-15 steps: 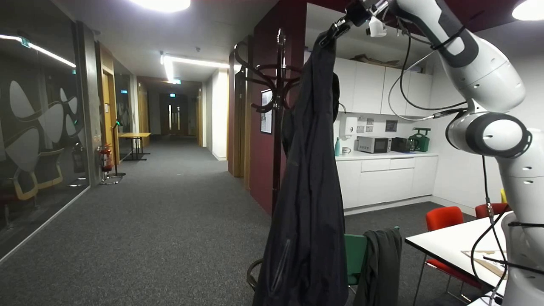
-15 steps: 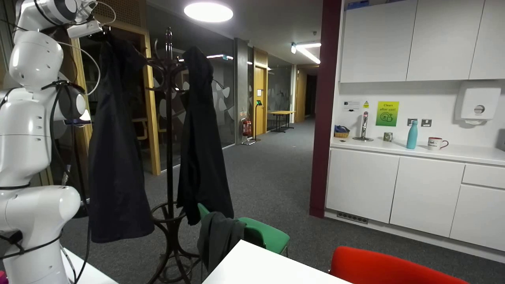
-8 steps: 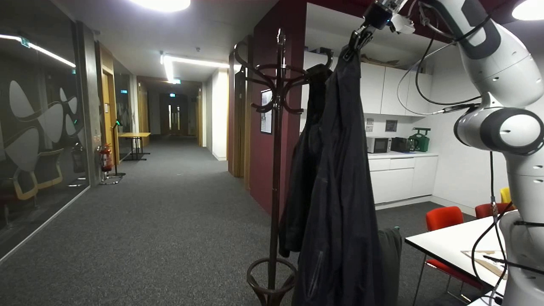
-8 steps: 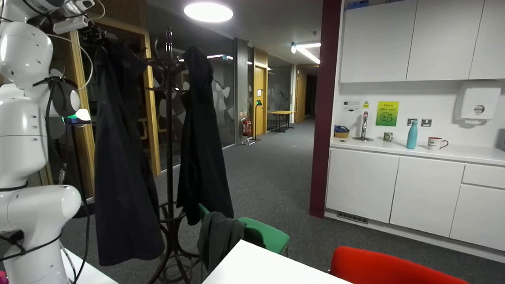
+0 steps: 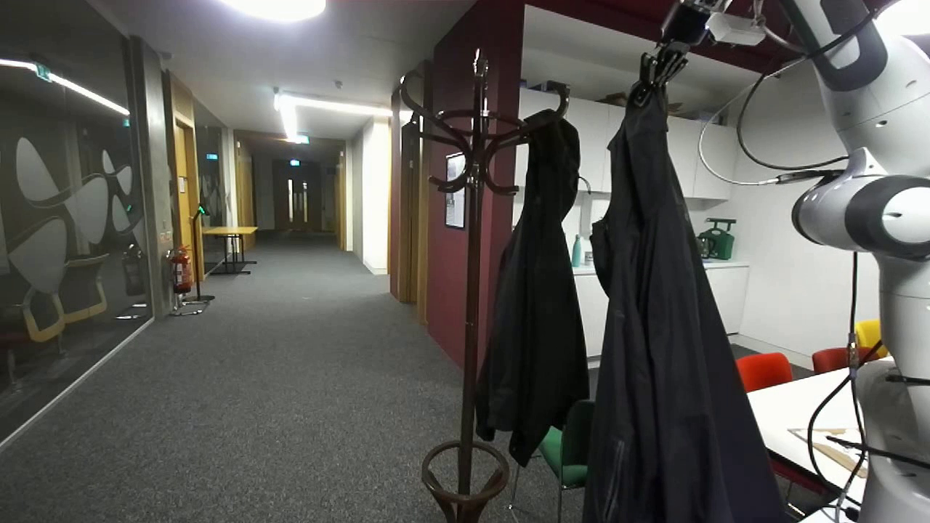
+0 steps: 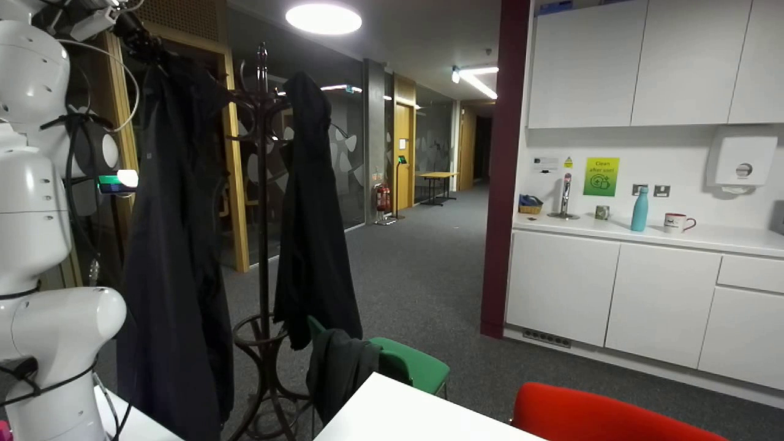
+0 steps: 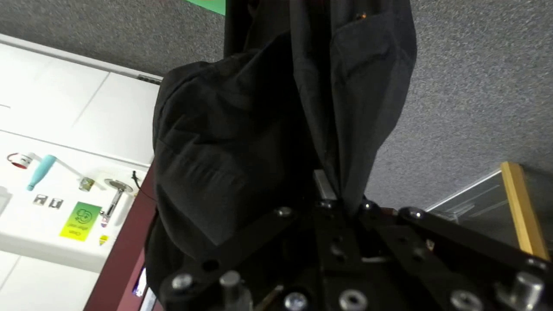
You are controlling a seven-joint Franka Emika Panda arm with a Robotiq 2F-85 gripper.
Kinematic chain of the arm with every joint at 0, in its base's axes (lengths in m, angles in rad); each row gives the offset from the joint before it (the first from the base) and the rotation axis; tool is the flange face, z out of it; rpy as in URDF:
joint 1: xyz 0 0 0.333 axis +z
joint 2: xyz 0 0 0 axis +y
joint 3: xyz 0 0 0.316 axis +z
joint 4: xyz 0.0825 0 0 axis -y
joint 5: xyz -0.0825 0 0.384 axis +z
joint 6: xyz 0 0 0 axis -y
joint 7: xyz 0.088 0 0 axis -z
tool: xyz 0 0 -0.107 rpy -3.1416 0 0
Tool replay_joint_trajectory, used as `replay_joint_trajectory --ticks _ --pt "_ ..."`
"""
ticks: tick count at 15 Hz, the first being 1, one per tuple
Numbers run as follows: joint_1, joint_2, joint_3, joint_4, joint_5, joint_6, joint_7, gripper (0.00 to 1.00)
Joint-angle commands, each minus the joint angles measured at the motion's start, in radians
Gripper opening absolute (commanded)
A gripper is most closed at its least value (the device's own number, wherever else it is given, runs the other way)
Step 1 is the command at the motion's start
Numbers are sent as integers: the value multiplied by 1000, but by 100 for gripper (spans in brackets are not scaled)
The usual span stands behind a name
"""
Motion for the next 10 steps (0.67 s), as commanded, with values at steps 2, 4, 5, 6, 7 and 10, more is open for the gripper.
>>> replay_joint_trajectory --ticks 2,4,5,6,7,10 --pt "7 -50 13 0 -100 -38 86 1" --pt "-9 -63 18 0 -125 -45 122 1" --pt "-17 -67 20 0 -134 -46 138 1" --pt "-32 -72 21 0 -133 -51 159 1" --pt "-46 -76 23 0 -133 -54 176 1" --pt "-104 -85 22 0 -121 -55 226 1"
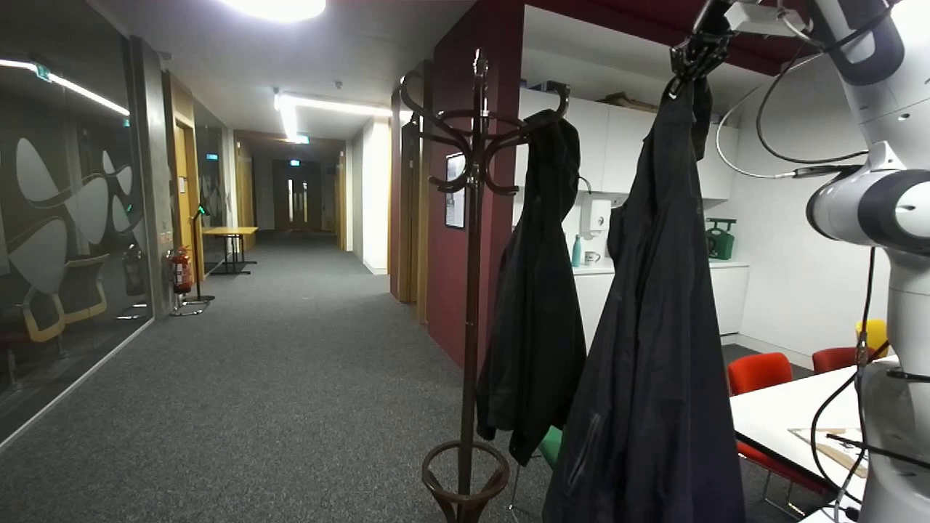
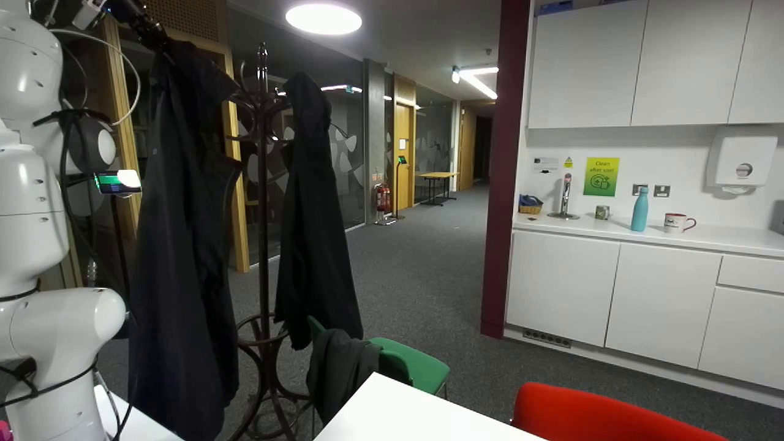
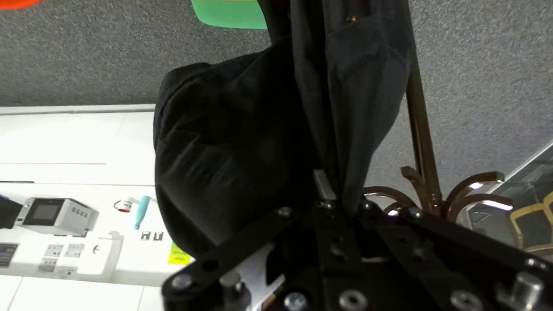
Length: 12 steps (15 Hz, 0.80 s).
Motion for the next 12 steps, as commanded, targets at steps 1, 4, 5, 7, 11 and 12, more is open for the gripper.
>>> replay_joint_trajectory --ticks 1,4,5,7,11,12 --pt "-79 -27 22 0 -11 10 54 1" --pt "-152 -37 23 0 -1 8 92 1" --pt "-175 -41 25 0 -2 6 105 1" --pt "-224 -47 30 0 4 6 124 1" --pt "-340 -63 31 0 16 -2 146 1" --pt "-373 -67 27 0 27 -3 149 1"
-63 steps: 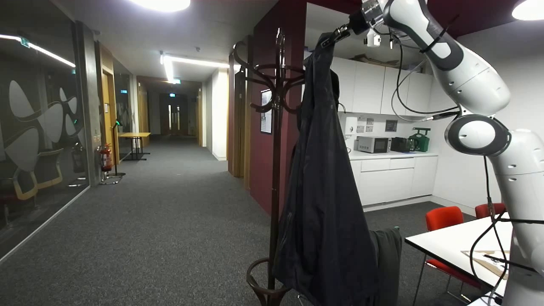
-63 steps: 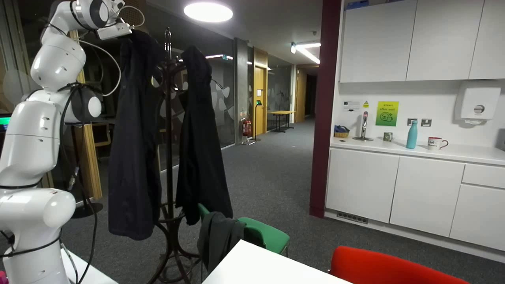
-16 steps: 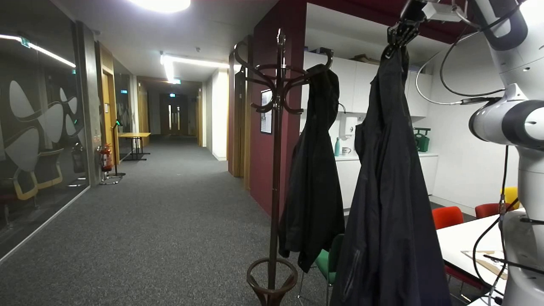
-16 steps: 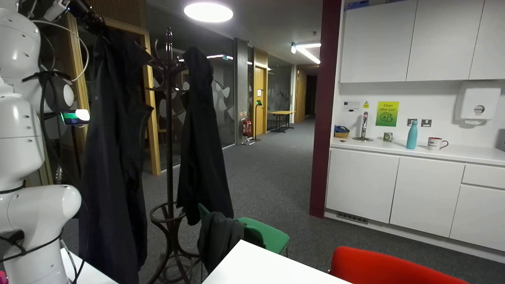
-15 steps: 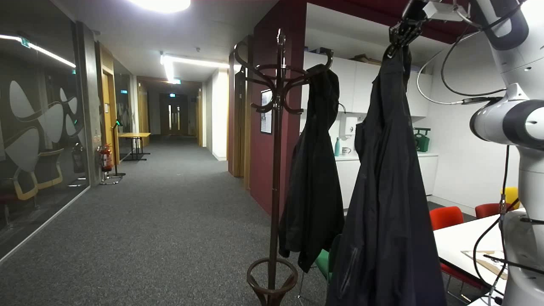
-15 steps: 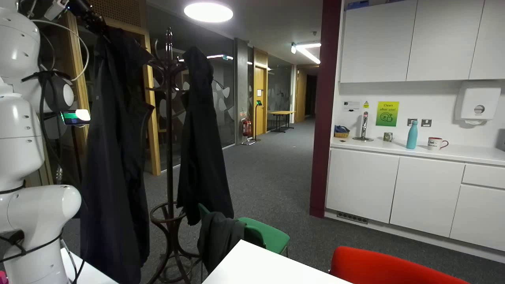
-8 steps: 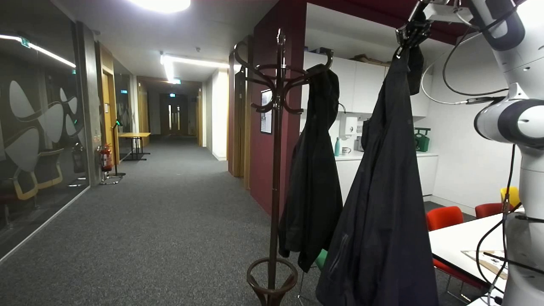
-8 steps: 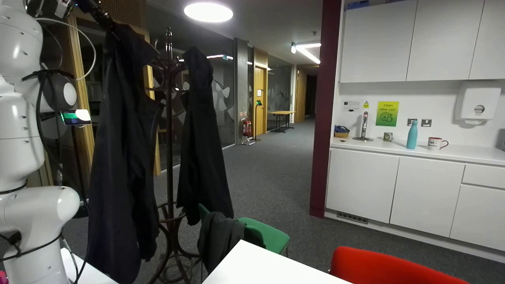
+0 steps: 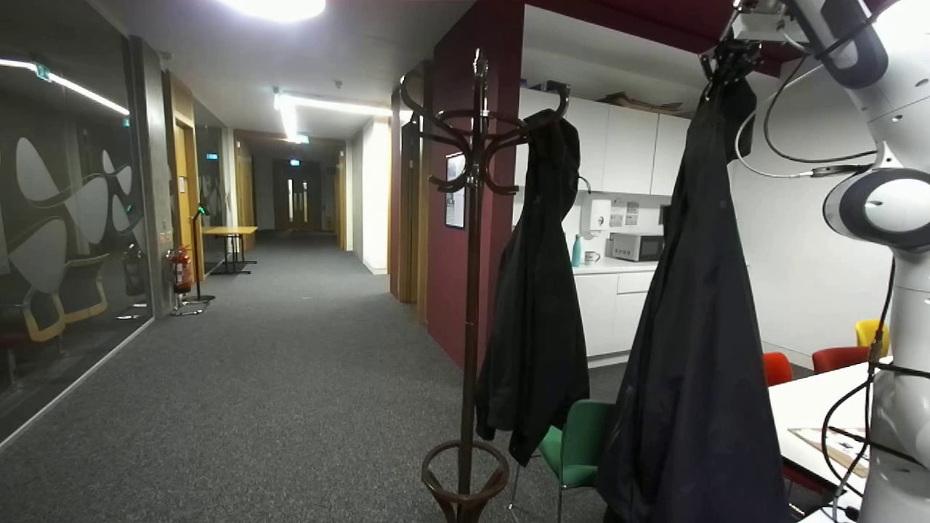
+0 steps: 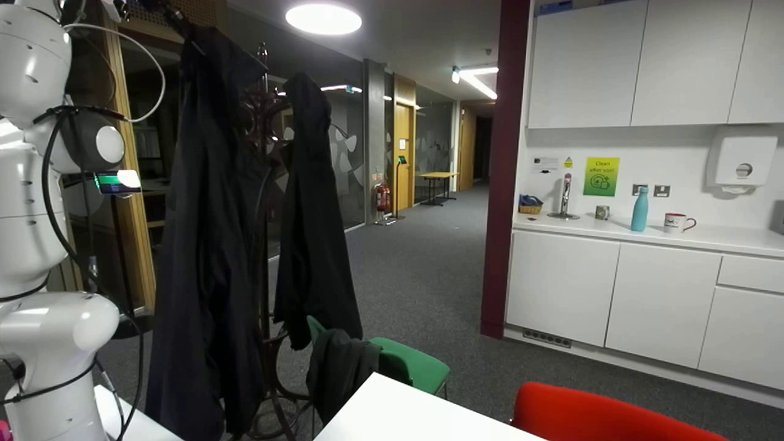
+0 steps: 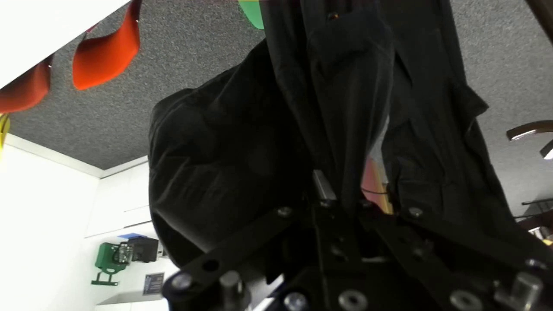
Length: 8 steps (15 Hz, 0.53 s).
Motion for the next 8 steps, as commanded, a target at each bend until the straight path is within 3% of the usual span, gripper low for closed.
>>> replay_joint_trajectory --ticks 1,5,8 --pt "-133 -30 16 0 39 1 27 1" --pt "-270 -20 -9 0 113 8 33 1" --pt "-321 4 -9 -2 156 14 32 1"
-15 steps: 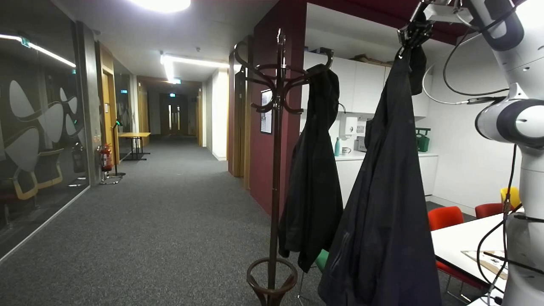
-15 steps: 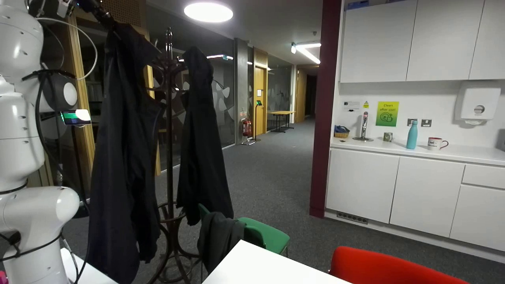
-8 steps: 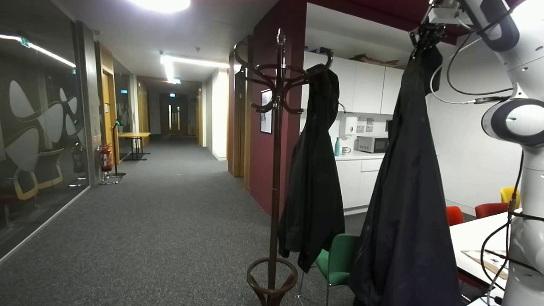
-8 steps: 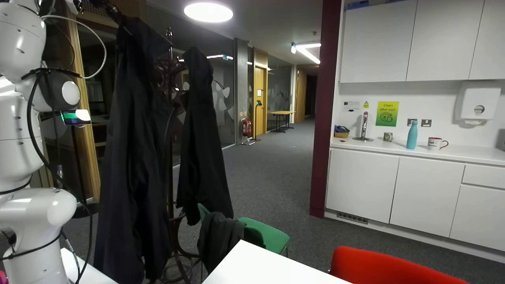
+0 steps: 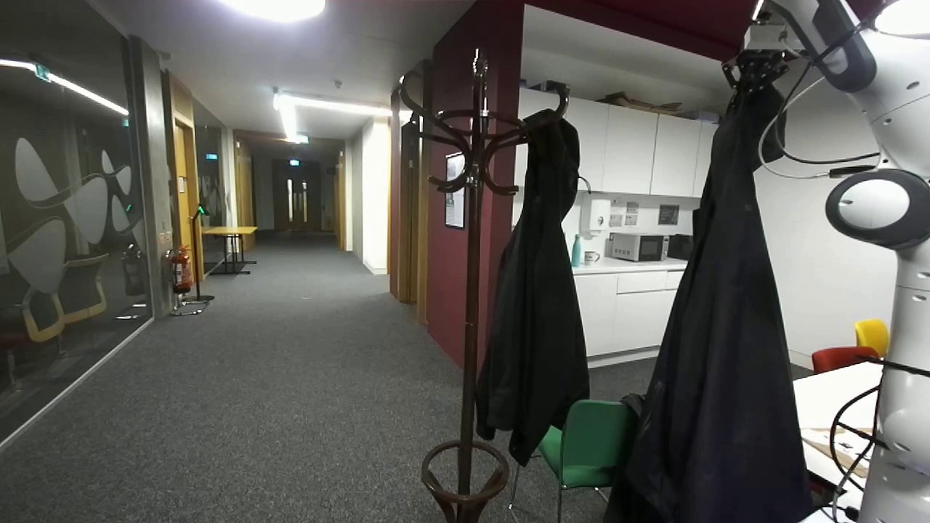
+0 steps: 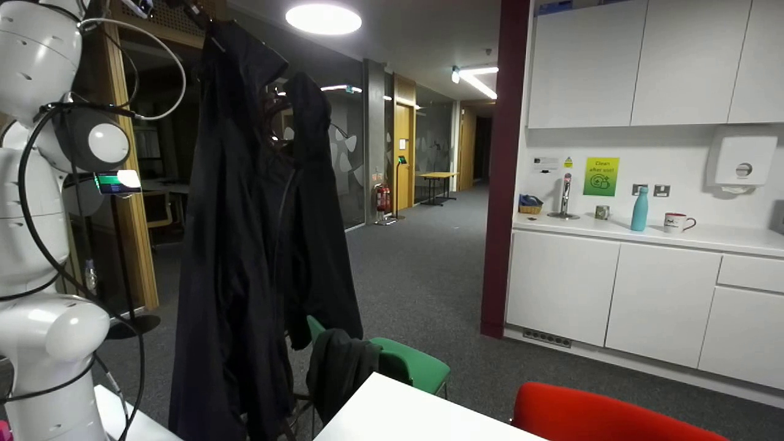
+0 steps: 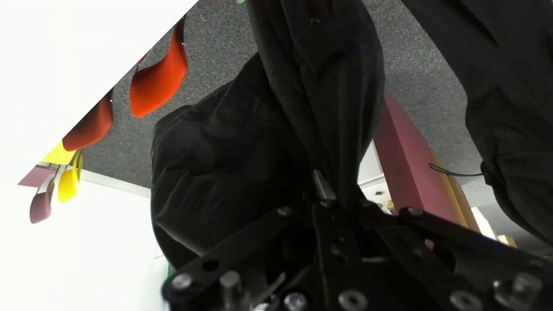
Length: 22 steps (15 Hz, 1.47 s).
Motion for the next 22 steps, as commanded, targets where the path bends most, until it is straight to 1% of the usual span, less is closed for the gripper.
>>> replay_joint_trajectory --ticks 1,2,3,4,5,9,10,12,15,19,22 --pt "-51 23 -1 -1 66 27 24 1" --pt "-39 37 7 -3 76 26 27 1" --pt "-33 25 -4 -4 51 1 2 1" --pt "-30 35 -7 -5 55 1 2 3" --pt "-28 42 -10 -5 55 1 2 3" --pt "-30 42 -11 -4 57 1 1 3" --pt "-28 42 -10 -4 55 -1 2 1" --pt "-45 49 -18 -5 74 4 -5 1" --pt "-101 59 -55 -5 129 8 2 1" --pt "-226 69 -131 -5 234 -3 10 1" --pt "-323 84 -173 -5 326 -20 9 1"
